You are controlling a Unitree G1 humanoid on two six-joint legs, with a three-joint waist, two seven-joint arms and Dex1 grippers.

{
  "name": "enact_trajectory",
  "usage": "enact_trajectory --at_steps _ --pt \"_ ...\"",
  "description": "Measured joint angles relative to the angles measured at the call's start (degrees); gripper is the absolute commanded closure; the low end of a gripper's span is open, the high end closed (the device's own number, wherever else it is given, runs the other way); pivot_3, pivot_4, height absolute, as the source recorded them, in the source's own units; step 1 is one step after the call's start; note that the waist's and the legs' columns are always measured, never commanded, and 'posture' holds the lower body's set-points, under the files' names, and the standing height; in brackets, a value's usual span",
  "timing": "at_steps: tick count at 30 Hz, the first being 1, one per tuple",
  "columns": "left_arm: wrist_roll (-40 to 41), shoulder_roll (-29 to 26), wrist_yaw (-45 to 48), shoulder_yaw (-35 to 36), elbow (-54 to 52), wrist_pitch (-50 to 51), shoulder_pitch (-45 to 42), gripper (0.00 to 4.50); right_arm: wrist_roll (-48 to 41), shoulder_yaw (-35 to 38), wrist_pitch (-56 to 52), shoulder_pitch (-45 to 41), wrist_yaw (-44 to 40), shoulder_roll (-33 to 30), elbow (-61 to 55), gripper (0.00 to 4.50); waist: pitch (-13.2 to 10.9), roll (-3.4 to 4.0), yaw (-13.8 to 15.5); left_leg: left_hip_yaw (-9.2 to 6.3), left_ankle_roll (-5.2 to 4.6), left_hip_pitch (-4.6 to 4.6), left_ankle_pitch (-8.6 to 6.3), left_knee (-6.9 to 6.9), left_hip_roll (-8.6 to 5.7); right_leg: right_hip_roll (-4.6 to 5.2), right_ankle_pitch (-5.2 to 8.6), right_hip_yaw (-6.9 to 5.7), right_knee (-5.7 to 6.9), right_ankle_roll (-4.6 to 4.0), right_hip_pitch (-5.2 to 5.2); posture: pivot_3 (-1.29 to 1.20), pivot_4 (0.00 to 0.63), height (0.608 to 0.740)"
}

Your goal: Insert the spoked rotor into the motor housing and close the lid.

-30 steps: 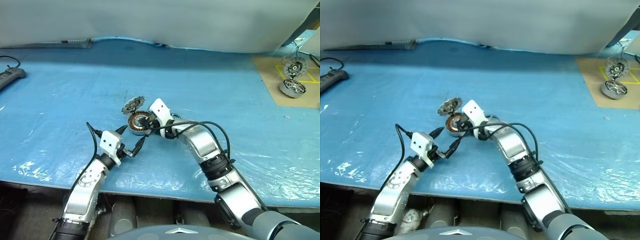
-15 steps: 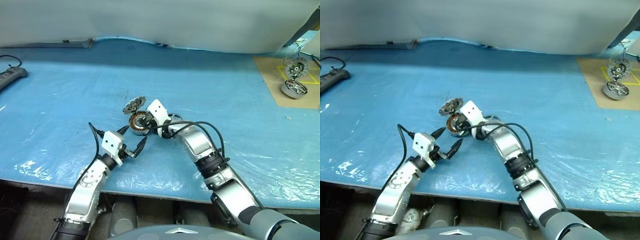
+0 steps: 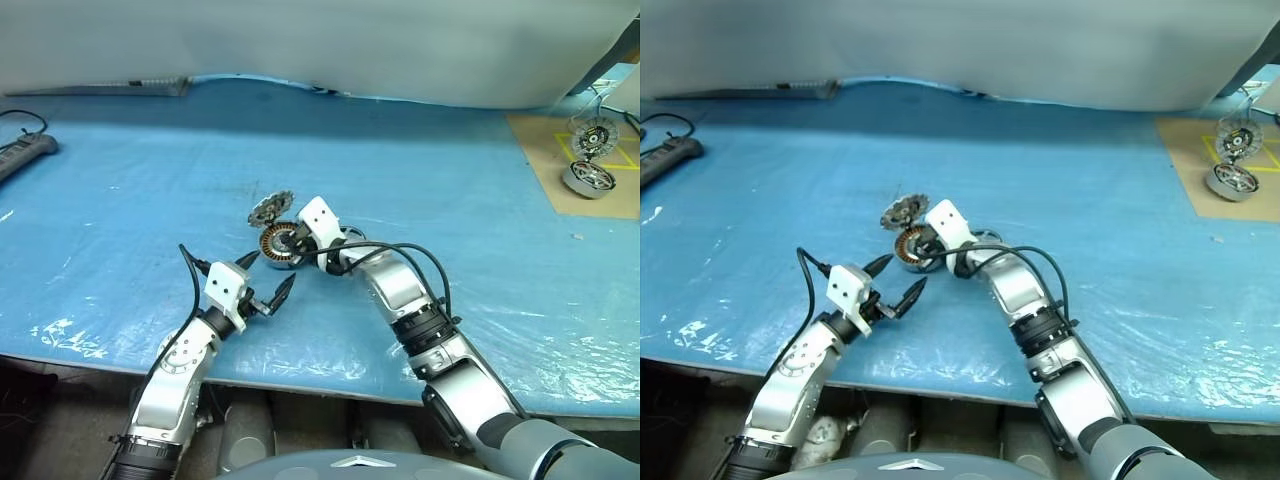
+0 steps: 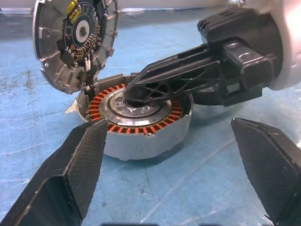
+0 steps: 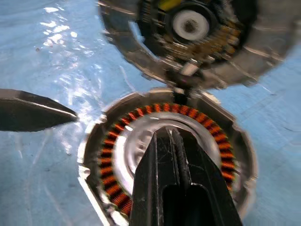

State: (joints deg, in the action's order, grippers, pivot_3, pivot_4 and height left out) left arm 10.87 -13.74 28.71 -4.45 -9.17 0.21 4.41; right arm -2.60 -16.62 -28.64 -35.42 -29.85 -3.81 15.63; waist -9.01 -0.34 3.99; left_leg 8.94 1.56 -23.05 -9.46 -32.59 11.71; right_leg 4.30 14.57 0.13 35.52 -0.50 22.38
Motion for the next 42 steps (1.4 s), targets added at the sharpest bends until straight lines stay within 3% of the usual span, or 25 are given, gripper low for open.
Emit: enact_trajectory --at_steps 13,18,21,28,35,42 --pt "0.00 -0.02 0.05 -0.48 0.00 0.00 -0.05 0.00 -1.96 1.36 -3.95 1.29 -1.30 0.42 -7.48 4.48 0.00 0.00 -0.11 0.00 0.00 -0.04 0.00 0.11 0.03 -0.03 -0.09 -0.02 -0.06 0.15 0.07 0.00 0.150 0.740" --pt "-0.26 0.16 0.01 -0.74 -0.01 0.00 -0.02 0.00 -3.63 4.64 -6.54 0.02 -2.87 -5.16 -10.99 4.48 -0.01 0.01 0.11 0.00 0.00 -0.05 0.00 0.06 -0.03 0.01 -0.09 -0.02 -0.07 0.16 0.01 0.00 0.150 0.740" --pt "-0.65 0.16 -0.03 -0.91 -0.01 0.01 0.13 0.00 -3.53 7.13 -8.61 -0.10 -3.24 -11.19 -11.12 3.86 -0.01 0.01 0.07 0.00 0.01 -0.04 0.00 0.05 -0.01 0.00 -0.10 -0.02 -0.07 0.17 0.01 0.00 0.150 0.740" --pt "-0.94 0.41 -0.09 -1.86 -0.02 -0.02 0.20 0.00 -3.68 7.92 -16.34 2.94 -5.26 -19.59 -16.94 1.52 -0.01 0.02 -0.27 0.00 0.02 -0.01 0.00 0.12 -0.01 -0.10 -0.10 0.00 -0.06 0.17 0.06 0.00 0.150 0.740" --pt "-0.99 0.51 -0.14 -2.34 -0.01 -0.04 0.38 0.00 -5.67 6.30 -26.31 2.41 -4.71 -18.72 -25.11 1.52 -0.02 0.03 -0.03 0.00 0.01 0.01 0.00 0.06 0.01 -0.04 -0.10 0.01 -0.05 0.16 0.02 0.00 0.150 0.740" --pt "-1.03 0.62 -0.21 -2.54 -0.01 -0.05 0.52 0.00 -5.84 2.85 -28.45 2.37 -2.77 -17.68 -26.99 1.52 -0.02 0.04 0.01 0.00 0.02 0.00 0.00 0.06 0.01 -0.03 -0.10 0.01 -0.05 0.16 0.03 0.00 0.150 0.740"
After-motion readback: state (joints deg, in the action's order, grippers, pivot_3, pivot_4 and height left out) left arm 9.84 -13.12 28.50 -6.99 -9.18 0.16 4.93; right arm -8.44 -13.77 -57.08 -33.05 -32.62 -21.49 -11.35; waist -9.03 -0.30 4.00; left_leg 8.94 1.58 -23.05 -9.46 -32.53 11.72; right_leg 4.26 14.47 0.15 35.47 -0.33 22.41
